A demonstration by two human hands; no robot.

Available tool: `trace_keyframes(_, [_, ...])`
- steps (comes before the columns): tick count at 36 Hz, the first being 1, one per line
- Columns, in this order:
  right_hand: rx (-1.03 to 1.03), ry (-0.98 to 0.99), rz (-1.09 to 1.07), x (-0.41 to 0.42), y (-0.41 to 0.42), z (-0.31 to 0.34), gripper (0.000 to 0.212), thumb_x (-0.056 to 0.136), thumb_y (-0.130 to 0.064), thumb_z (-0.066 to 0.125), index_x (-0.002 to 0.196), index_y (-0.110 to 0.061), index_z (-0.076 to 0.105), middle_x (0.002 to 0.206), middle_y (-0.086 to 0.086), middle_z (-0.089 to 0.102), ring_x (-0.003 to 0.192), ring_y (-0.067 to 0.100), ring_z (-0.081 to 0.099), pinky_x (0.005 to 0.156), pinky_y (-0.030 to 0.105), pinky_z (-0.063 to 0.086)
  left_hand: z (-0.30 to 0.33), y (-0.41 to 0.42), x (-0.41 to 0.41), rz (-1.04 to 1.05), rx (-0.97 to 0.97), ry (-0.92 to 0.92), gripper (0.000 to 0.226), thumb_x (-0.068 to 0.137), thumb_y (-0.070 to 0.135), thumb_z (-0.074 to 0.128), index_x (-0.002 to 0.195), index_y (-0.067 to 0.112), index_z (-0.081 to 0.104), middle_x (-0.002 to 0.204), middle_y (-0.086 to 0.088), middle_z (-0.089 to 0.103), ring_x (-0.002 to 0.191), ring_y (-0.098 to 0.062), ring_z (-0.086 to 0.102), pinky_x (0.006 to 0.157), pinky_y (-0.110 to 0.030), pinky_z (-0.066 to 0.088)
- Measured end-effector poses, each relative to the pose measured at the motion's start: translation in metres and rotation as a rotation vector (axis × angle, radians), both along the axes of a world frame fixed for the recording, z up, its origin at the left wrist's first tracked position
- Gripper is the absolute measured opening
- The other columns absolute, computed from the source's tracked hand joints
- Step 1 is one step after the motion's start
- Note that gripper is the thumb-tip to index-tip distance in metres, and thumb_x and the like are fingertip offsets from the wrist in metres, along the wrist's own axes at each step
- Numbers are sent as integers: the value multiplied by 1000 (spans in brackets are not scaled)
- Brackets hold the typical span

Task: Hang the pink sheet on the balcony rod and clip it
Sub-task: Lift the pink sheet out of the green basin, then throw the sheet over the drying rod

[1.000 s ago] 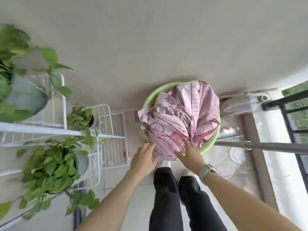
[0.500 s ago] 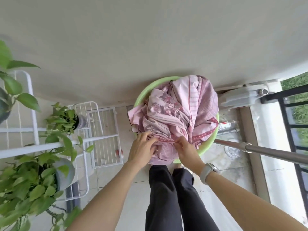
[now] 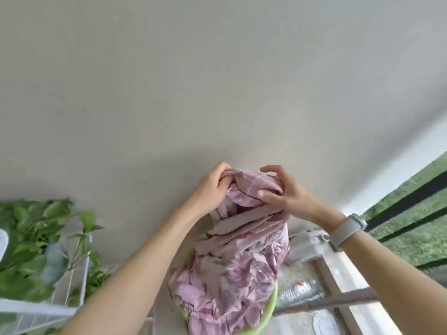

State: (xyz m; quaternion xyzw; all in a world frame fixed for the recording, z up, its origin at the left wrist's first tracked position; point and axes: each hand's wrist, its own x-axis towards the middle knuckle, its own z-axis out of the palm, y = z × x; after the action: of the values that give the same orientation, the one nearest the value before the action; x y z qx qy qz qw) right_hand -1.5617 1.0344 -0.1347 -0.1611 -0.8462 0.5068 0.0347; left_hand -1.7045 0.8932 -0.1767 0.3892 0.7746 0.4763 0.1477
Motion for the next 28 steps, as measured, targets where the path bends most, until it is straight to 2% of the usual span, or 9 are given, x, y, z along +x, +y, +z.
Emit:
trace_keyframes(5, [379,309,-73,-5,28,136,33,84,-25,64,111,-27,45,89,-15,58,83,13,60,76,30,50,156,24,-8,18,217,215,9,92,6,46,91,12,52,77,0,57,71,-13,50,69,-29,37])
trace_keyframes(9, [601,627,-139,-4,32,255,35,83,-10,62,115,-16,48,86,0,60,76,19,58,70,28,47,282,21,2,87,484,374,15,92,9,47,86,22,46,74,9,54,65,-2,49,66,-24,38])
trace_keyframes(11, [720,766,-158,2,27,302,34,84,-8,59,116,-15,48,88,-3,59,77,15,56,67,18,44,330,11,10,110,598,469,10,92,11,48,90,20,47,79,4,58,71,-9,54,69,-25,41])
trace_keyframes(13, [858,815,-169,11,22,328,32,87,-9,55,117,-16,49,93,-6,59,80,12,55,69,18,42,356,0,16,118,644,539,7,90,13,49,94,18,50,82,-4,62,73,-17,56,68,-30,42])
trace_keyframes(18, [1160,538,-96,31,33,312,25,93,-33,48,105,-11,53,98,10,65,85,29,60,72,39,48,342,-19,17,-8,322,491,16,86,31,58,90,17,63,85,-6,67,74,-11,54,73,-30,41])
trace_keyframes(22, [1154,314,-62,34,37,276,23,94,-31,47,87,-9,51,85,8,60,82,30,58,67,35,43,307,-28,31,-193,33,403,63,68,72,53,102,21,67,107,-3,68,95,-8,61,89,-26,43])
trace_keyframes(24, [1092,231,-34,31,36,271,23,92,-27,51,77,-10,50,80,5,52,83,29,55,69,32,39,301,-28,36,-206,46,361,44,79,60,54,100,24,68,102,0,67,86,-3,59,86,-24,43])
trace_keyframes(26, [1049,191,-70,30,32,279,32,91,-26,53,62,-16,42,70,4,51,76,29,52,67,33,38,306,-28,35,-138,137,341,38,87,46,54,97,13,70,100,-13,68,85,-11,55,86,-35,44])
trace_keyframes(28, [1018,234,-133,27,25,297,41,91,-24,53,55,-21,34,58,-1,45,69,27,46,63,32,34,318,-28,36,-42,280,311,32,91,31,53,94,2,67,96,-19,67,85,-14,56,85,-35,44])
